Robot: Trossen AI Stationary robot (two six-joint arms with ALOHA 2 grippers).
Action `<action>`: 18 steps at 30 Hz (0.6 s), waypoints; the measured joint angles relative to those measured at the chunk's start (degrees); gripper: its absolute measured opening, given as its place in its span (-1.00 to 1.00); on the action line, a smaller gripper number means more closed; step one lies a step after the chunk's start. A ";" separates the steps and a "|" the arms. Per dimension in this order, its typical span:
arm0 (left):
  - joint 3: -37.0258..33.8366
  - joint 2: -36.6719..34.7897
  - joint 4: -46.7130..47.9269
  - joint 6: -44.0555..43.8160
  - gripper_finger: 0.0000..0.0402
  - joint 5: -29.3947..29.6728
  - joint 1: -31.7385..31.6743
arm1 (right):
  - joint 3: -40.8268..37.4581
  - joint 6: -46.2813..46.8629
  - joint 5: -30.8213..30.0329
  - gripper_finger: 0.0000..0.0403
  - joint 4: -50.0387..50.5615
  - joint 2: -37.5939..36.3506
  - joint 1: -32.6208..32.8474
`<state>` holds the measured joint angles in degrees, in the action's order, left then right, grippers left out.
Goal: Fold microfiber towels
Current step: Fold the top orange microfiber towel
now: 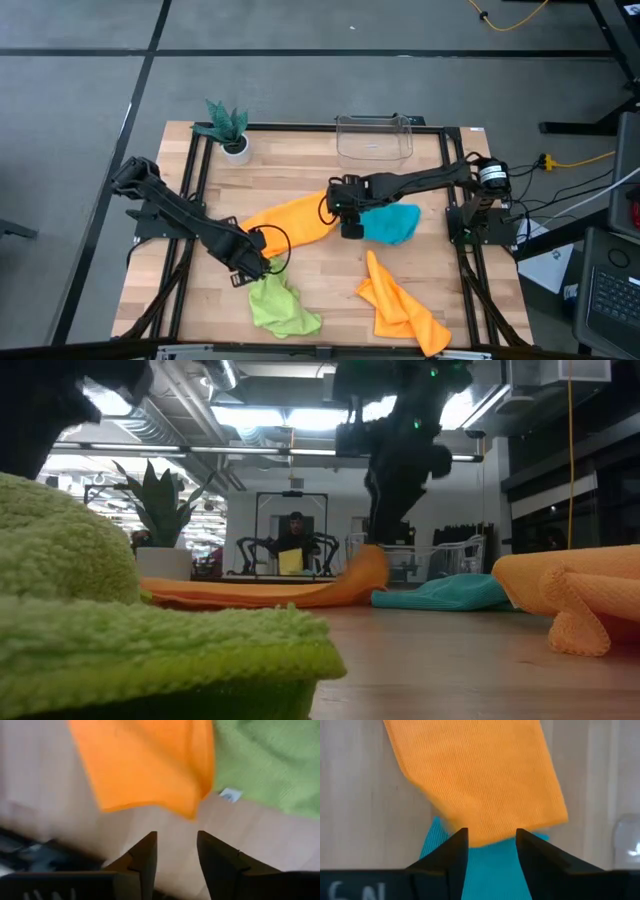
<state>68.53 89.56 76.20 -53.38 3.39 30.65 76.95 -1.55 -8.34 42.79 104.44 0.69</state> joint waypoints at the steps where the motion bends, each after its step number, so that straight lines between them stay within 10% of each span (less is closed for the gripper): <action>1: 0.92 0.00 2.60 0.66 -0.34 0.56 0.00 | 1.18 0.22 0.00 -0.14 1.69 0.00 0.00; 9: 1.32 -5.78 13.03 1.18 -0.39 6.74 -0.44 | 4.65 -3.77 0.59 -0.17 9.65 -0.24 -0.29; 18: -7.05 -18.99 5.15 -5.17 -0.40 12.35 -2.51 | 0.80 -6.29 12.31 -0.17 -7.35 -0.24 -4.35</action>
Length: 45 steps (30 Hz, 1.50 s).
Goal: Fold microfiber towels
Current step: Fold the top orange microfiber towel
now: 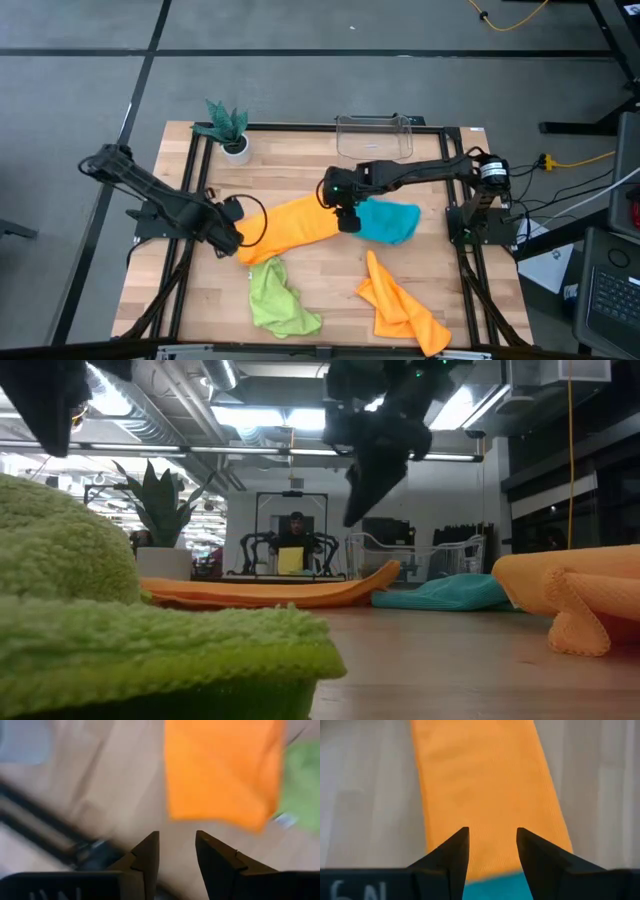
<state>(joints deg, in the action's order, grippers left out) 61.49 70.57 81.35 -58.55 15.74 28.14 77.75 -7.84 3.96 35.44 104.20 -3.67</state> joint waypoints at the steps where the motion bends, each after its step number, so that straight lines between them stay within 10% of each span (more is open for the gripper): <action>1: -1.77 -1.03 -3.44 -0.44 -0.40 0.03 -0.26 | -0.59 0.01 0.63 -0.17 -1.76 0.01 -0.19; 9: -20.08 -2.04 -25.46 -1.05 -0.40 2.12 -2.87 | -9.01 3.09 2.37 -0.17 -17.53 0.02 -0.19; 17: -30.34 -0.39 -25.42 -5.66 -0.40 -6.87 -6.11 | -16.01 6.62 3.70 -0.18 -20.72 0.07 -0.15; 45: -26.50 5.62 -28.44 0.49 -0.43 -3.79 -9.67 | -18.79 7.72 1.05 -0.18 -19.94 0.07 -0.19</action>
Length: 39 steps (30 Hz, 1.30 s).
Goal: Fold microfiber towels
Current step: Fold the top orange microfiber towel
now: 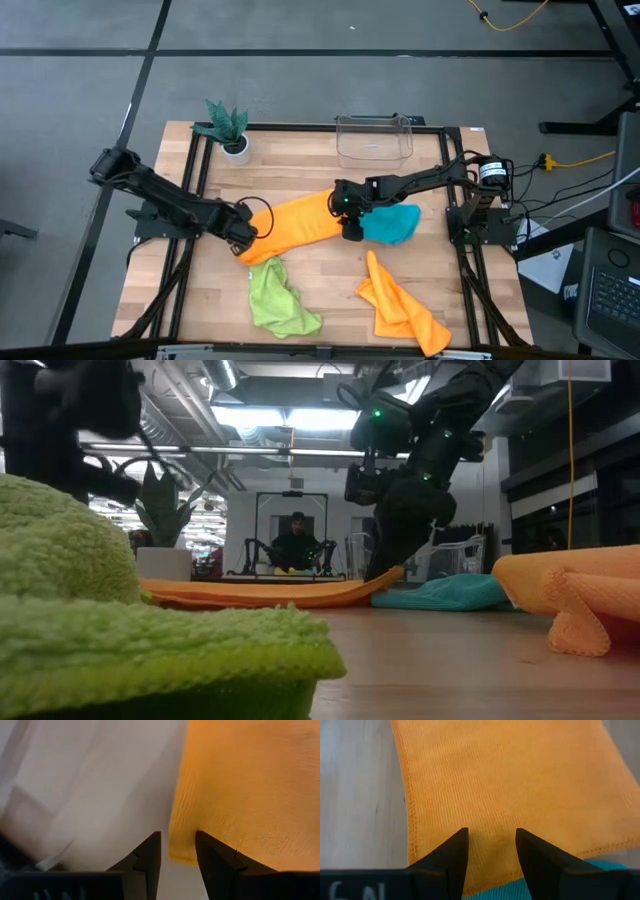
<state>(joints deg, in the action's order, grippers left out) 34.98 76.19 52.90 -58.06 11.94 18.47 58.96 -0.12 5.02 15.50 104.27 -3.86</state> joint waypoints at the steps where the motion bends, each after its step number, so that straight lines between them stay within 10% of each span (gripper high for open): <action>1: 0.00 0.42 1.33 -0.19 -0.43 0.00 -0.20 | 0.00 0.00 0.01 -0.18 0.30 0.01 0.00; 14: 3.24 0.60 8.07 -4.10 -0.43 -4.11 -1.37 | 2.37 -0.50 -2.02 -0.18 6.93 0.07 0.00; 23: 11.16 0.60 7.51 -1.65 -0.43 -2.74 -0.29 | 8.02 -4.61 -21.21 -0.18 11.62 0.07 -0.23; 39: 11.74 0.58 -5.31 -3.04 -0.43 -0.38 2.88 | 5.33 -3.38 -14.94 -0.18 2.21 5.57 -3.39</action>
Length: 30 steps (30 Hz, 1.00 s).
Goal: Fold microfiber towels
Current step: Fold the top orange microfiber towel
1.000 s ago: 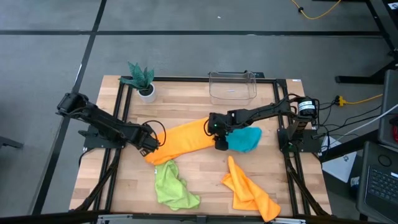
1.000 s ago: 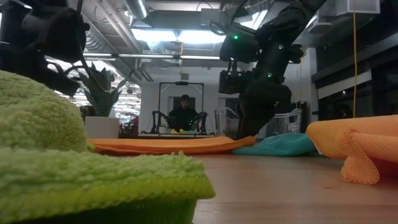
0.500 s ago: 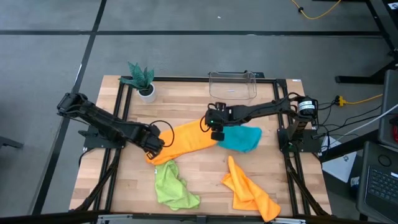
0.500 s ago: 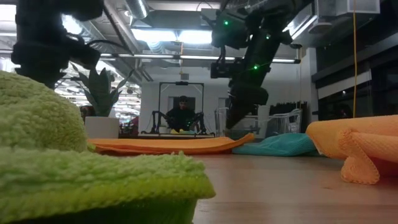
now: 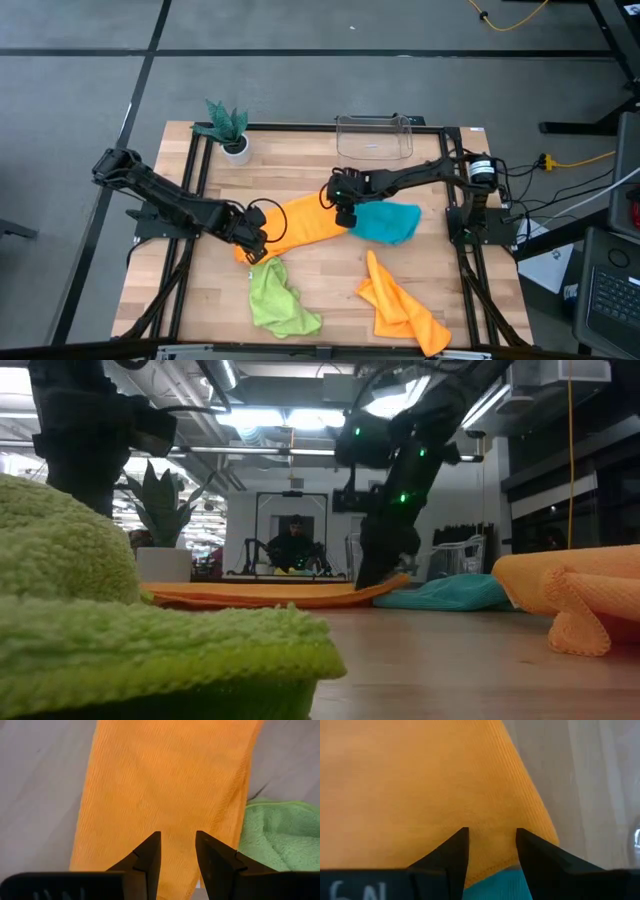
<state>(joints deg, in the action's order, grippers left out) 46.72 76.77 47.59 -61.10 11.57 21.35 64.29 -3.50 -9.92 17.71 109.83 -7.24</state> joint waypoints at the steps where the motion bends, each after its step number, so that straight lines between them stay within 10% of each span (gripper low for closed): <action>1: 0.00 0.00 -0.06 0.07 -0.43 0.27 0.17 | -0.06 0.20 -1.29 -0.18 -0.77 0.75 -0.21; 9: 0.00 0.02 -0.28 0.17 -0.43 0.99 0.21 | 0.75 0.19 -15.64 -0.18 -5.11 1.89 -0.67; 15: 0.00 0.02 -0.30 0.17 -0.43 1.01 0.21 | 4.09 0.52 -14.85 -0.18 -5.22 1.89 1.05; 30: 0.00 0.02 1.15 0.24 -0.43 1.51 0.21 | 8.01 5.44 26.06 -0.18 -18.39 2.03 12.01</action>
<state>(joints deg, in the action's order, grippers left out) 46.72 76.79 48.74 -60.86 13.08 21.56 72.29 1.94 16.14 -0.68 111.86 4.77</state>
